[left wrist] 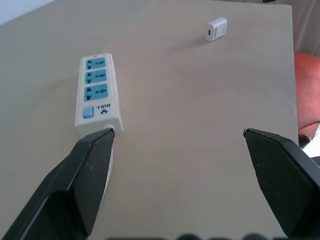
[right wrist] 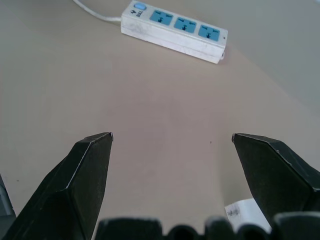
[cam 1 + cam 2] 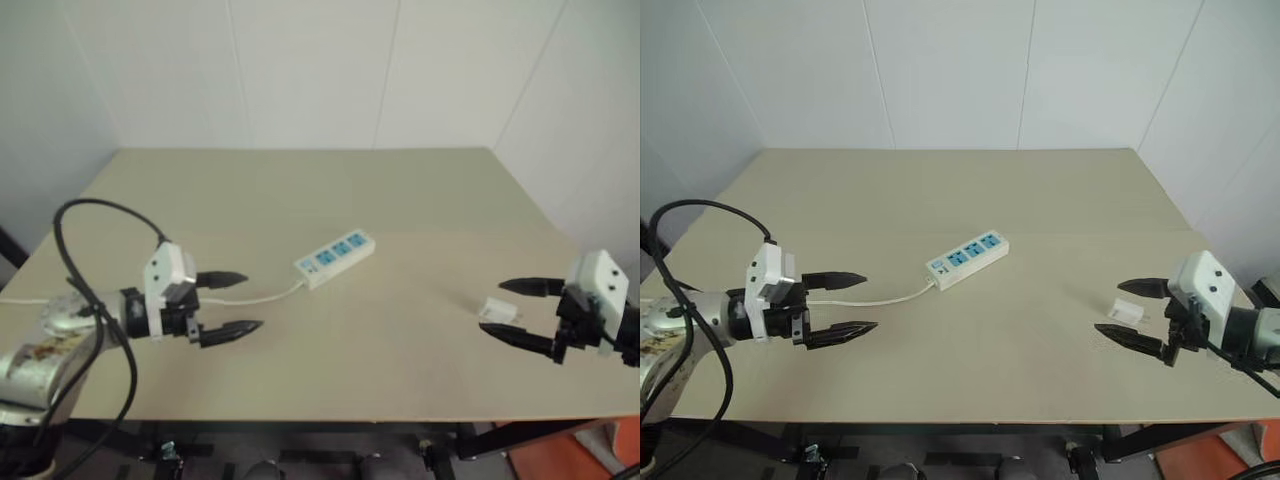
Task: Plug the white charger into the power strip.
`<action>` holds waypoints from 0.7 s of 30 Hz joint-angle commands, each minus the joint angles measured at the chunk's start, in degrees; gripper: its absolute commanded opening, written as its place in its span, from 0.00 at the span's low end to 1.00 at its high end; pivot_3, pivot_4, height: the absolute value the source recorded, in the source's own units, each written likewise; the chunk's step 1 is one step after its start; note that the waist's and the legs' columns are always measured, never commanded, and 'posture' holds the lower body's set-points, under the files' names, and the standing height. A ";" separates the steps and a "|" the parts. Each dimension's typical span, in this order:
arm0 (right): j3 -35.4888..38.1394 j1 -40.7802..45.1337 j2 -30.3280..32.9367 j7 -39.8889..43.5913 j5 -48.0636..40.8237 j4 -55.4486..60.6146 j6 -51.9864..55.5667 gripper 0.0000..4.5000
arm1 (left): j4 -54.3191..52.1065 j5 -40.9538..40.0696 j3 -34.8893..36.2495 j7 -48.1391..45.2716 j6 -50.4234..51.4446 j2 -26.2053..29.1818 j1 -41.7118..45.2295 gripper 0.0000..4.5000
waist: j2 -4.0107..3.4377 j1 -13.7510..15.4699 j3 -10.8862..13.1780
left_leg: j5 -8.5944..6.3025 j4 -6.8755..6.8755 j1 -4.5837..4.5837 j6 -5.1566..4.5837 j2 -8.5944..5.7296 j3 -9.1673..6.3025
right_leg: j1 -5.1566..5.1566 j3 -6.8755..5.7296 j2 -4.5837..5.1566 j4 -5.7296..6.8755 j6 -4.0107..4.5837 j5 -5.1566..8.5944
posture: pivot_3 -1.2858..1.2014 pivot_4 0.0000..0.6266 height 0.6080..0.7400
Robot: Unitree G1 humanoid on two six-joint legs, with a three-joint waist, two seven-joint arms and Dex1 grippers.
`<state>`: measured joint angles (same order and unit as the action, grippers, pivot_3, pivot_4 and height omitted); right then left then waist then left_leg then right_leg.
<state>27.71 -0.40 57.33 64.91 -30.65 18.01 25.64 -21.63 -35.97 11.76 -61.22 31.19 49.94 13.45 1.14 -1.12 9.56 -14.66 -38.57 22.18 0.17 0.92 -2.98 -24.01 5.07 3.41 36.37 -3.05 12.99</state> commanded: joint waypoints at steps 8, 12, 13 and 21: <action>7.24 -5.69 0.26 -2.70 -1.59 7.99 2.70 0.99 | 0.80 -0.53 0.98 -2.78 -1.61 0.67 -2.22 1.00 | 0.01 0.13 0.00 | 0.00 0.01 0.00 -0.01 0.00 0.01 | 0.02 0.00 0.00 -0.04 0.00 0.01 | 0.52 0.24 1.00; 7.00 -4.98 0.63 -3.22 -0.98 7.02 3.04 0.99 | 3.06 0.43 -1.84 -2.50 -1.92 -0.80 1.80 1.00 | 0.02 0.15 -0.01 | 0.00 0.01 -0.10 -0.01 0.00 0.01 | 0.17 -0.01 0.00 -0.08 -0.02 0.01 | 0.52 0.24 1.00; 6.65 -4.29 0.88 -3.24 -1.00 6.45 2.87 0.99 | 4.00 0.94 -2.74 -2.09 -2.19 -1.46 3.09 1.00 | 0.02 0.20 -0.01 | 0.00 -0.01 -0.10 -0.01 -0.02 0.01 | 0.19 0.00 0.01 -0.10 -0.03 0.01 | 0.52 0.24 1.00; 3.63 1.65 0.95 -4.38 -1.24 2.66 2.60 0.99 | 8.89 4.69 -5.61 -1.88 -5.84 -4.39 7.40 1.00 | 0.03 -0.07 0.00 | -0.01 -0.01 -0.06 -0.01 0.00 -0.02 | 0.15 -0.01 -0.02 -0.12 -0.02 0.00 | 0.52 0.24 1.00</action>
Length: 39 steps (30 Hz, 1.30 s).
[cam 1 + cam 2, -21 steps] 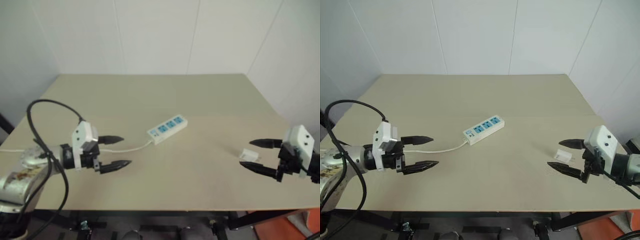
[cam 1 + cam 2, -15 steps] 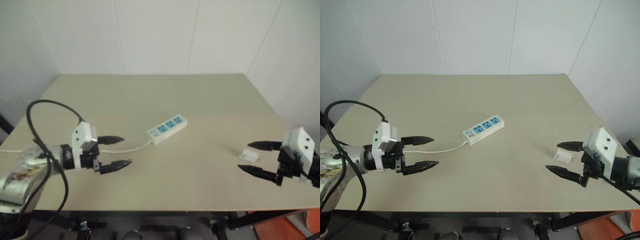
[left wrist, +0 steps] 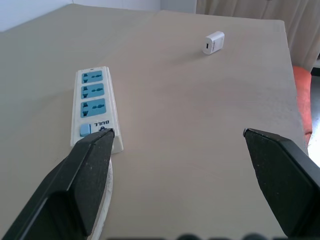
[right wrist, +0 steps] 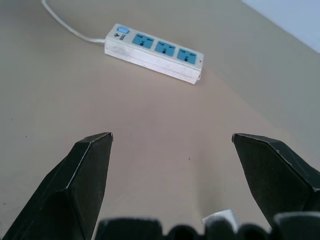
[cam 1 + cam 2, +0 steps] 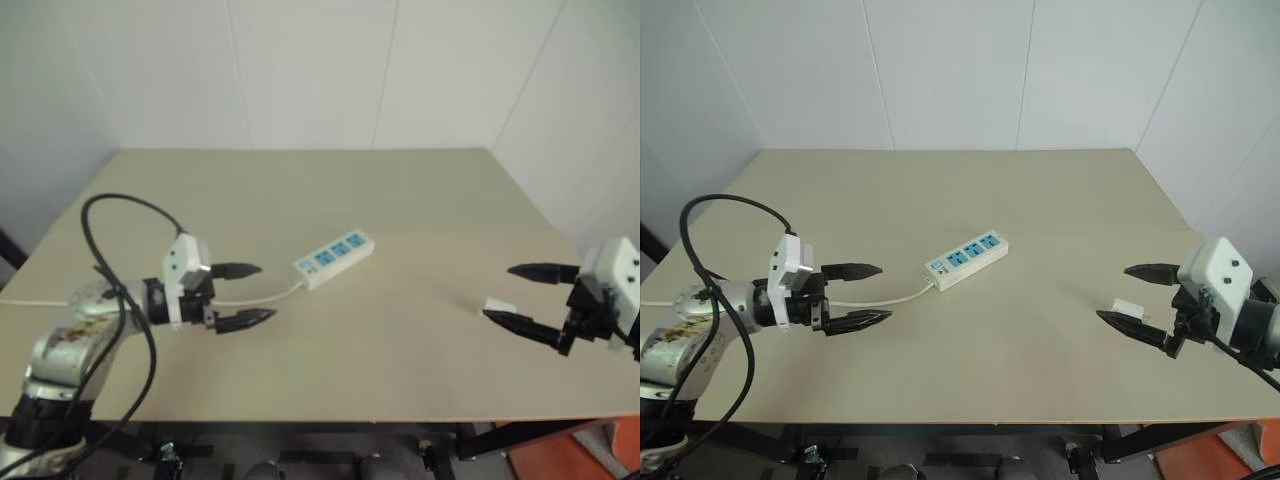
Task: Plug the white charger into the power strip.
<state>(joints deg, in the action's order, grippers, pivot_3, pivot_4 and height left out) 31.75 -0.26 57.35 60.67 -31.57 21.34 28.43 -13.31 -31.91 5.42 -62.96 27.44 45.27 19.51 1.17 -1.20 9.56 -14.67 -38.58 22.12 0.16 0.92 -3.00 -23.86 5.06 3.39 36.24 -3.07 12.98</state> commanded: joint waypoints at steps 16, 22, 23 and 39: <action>-6.58 10.46 0.73 -1.20 0.78 -4.61 -1.80 0.99 | 20.10 15.90 -7.72 11.87 -16.56 -16.59 12.62 1.00 | 0.00 0.44 -0.01 | 0.00 -0.14 0.15 0.00 -0.05 -0.03 | -0.08 -0.01 0.03 0.04 -0.02 -0.02 | 0.52 0.24 1.00; -7.62 12.17 0.66 -1.31 0.04 -4.29 -1.26 0.99 | 36.68 22.01 -10.42 14.24 -24.17 -21.86 20.17 1.00 | 0.01 0.39 -0.01 | 0.00 -0.16 0.11 0.00 -0.07 -0.03 | -0.05 0.00 0.02 0.08 -0.03 -0.04 | 0.52 0.24 1.00; -7.69 12.27 0.60 -1.39 0.00 -4.23 -1.24 0.99 | 40.01 22.76 -10.58 14.57 -25.49 -22.81 21.74 1.00 | 0.01 0.40 -0.01 | 0.00 -0.16 0.13 0.00 -0.07 -0.03 | -0.06 -0.01 0.02 0.07 -0.03 -0.04 | 0.52 0.24 1.00; -5.49 10.65 0.02 -2.81 -2.00 -1.47 0.14 0.99 | 77.57 34.53 -13.18 23.01 -38.48 -32.05 36.79 1.00 | 0.04 0.45 0.00 | 0.00 -0.19 0.19 -0.01 -0.12 -0.06 | -0.10 0.00 0.02 0.08 -0.06 -0.05 | 0.52 0.24 1.00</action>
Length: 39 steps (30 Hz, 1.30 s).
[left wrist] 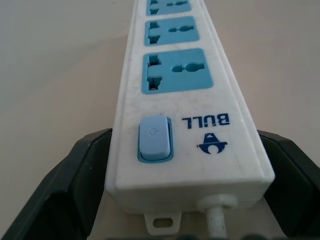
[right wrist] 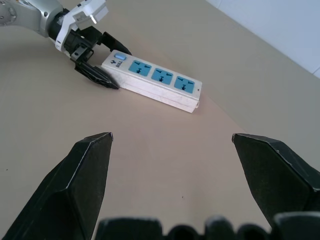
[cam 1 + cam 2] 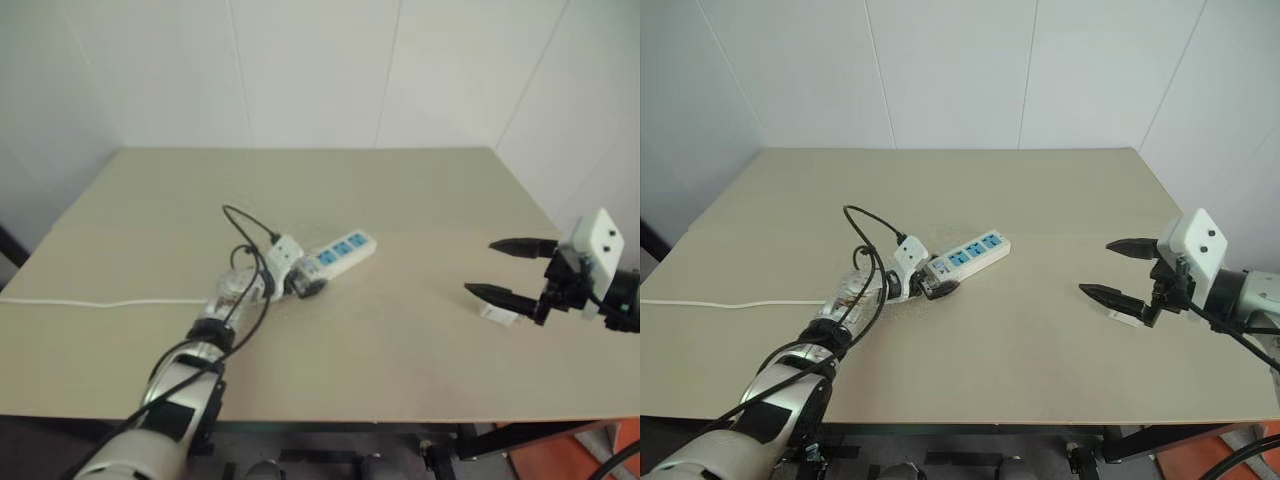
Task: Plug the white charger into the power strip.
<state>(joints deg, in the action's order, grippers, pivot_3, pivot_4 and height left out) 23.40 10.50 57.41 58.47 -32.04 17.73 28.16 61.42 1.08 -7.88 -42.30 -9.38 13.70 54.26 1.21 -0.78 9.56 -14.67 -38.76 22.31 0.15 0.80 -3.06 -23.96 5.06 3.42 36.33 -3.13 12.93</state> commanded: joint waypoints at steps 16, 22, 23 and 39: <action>4.59 -3.11 -0.39 -2.34 -2.66 4.87 0.81 1.00 | 6.42 0.84 2.65 -3.04 -3.99 -1.87 2.89 0.75 | 0.01 0.05 -0.02 | 0.00 -0.02 -0.04 0.00 -0.02 -0.01 | 0.06 0.00 0.00 0.00 -0.03 -0.01 | 0.52 0.24 1.00; 3.72 -2.58 -0.32 -2.74 -2.69 4.45 0.58 1.00 | -2.76 -2.18 2.46 -17.97 -4.07 0.47 -1.85 0.75 | 0.00 0.03 -0.03 | 0.00 0.00 -0.01 0.00 -0.01 0.00 | 0.04 0.00 0.01 -0.05 -0.03 -0.01 | 0.52 0.24 1.00; 3.82 -2.78 -0.32 -2.61 -2.80 4.52 0.61 1.00 | -5.40 -2.80 2.29 -20.39 -3.61 1.23 -3.11 0.75 | 0.00 0.03 -0.03 | 0.00 0.00 -0.02 0.00 -0.01 0.00 | 0.04 0.00 0.01 -0.04 -0.03 -0.01 | 0.52 0.24 1.00; 2.56 -2.06 -1.40 -3.37 -3.39 4.32 0.60 1.00 | -32.61 -6.38 -2.09 -30.86 2.07 5.53 -16.69 0.98 | -0.01 0.22 -0.03 | 0.00 -0.07 -0.02 0.00 0.02 0.01 | 0.05 0.01 0.01 0.02 -0.03 -0.01 | 0.52 0.24 1.00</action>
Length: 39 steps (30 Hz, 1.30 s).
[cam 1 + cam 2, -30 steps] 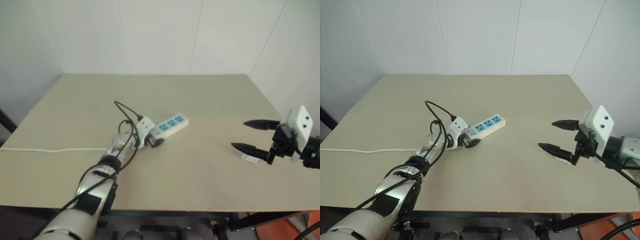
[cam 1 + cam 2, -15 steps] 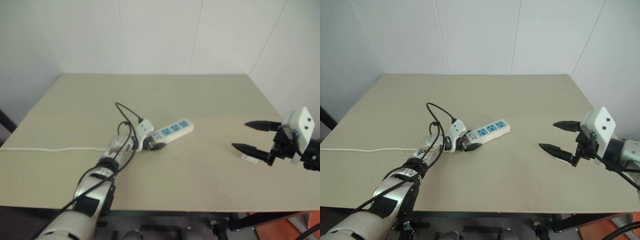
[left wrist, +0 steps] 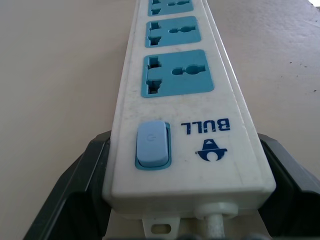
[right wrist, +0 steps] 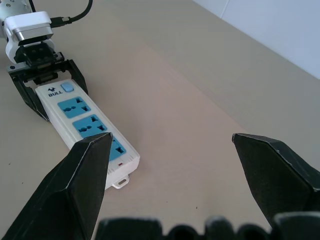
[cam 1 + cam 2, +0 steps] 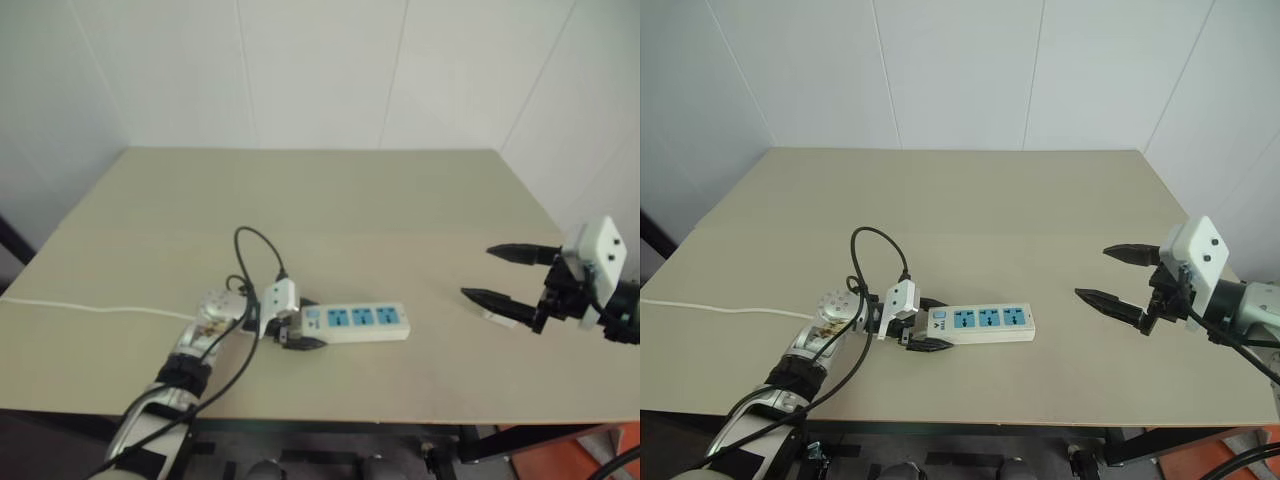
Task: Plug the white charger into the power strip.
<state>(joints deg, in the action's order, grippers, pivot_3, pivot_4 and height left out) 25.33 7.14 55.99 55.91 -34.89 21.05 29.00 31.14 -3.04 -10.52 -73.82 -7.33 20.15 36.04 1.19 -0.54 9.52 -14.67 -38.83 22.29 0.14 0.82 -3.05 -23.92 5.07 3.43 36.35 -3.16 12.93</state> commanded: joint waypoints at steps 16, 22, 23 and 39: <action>1.40 1.55 0.76 -0.62 -1.11 0.84 0.89 1.00 | -3.39 -10.09 4.52 -0.52 -0.16 1.31 -2.52 1.00 | -0.02 -0.18 -0.01 | -0.01 0.01 -0.03 -0.01 0.02 -0.01 | -0.02 0.01 -0.02 0.05 0.01 0.01 | 0.52 0.24 1.00; 1.88 1.73 0.83 -0.40 -1.42 1.14 1.60 1.00 | 4.77 -8.00 3.29 0.07 -6.33 -1.89 -0.96 1.00 | -0.02 -0.20 -0.01 | -0.01 0.02 0.00 -0.02 0.01 0.00 | -0.02 0.00 -0.01 -0.03 0.01 0.00 | 0.52 0.24 1.00; 1.98 1.67 0.83 -0.38 -1.43 1.22 1.68 1.00 | 5.99 -7.83 3.13 -0.38 -6.77 -2.25 -0.58 1.00 | -0.02 -0.20 -0.01 | -0.01 0.02 0.01 -0.02 0.01 0.00 | -0.02 -0.01 -0.01 -0.03 0.01 0.00 | 0.52 0.24 1.00; 2.63 1.65 1.15 -0.61 -2.51 2.28 3.02 1.00 | 16.16 -4.11 0.59 -3.22 -12.54 -5.38 1.98 1.00 | -0.12 0.12 -0.09 | -0.06 0.04 -0.59 -0.11 0.01 -0.08 | 0.77 -0.09 0.01 -0.25 -0.03 0.03 | 0.52 0.24 1.00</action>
<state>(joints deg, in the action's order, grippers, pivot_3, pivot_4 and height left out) 25.49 8.15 56.18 55.63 -36.34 21.77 31.81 45.80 -8.61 -8.25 -76.72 -19.21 15.65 38.49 1.07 -0.42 9.44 -14.74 -38.80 21.70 0.03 0.82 -3.13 -23.15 4.98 3.44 36.09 -3.20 12.95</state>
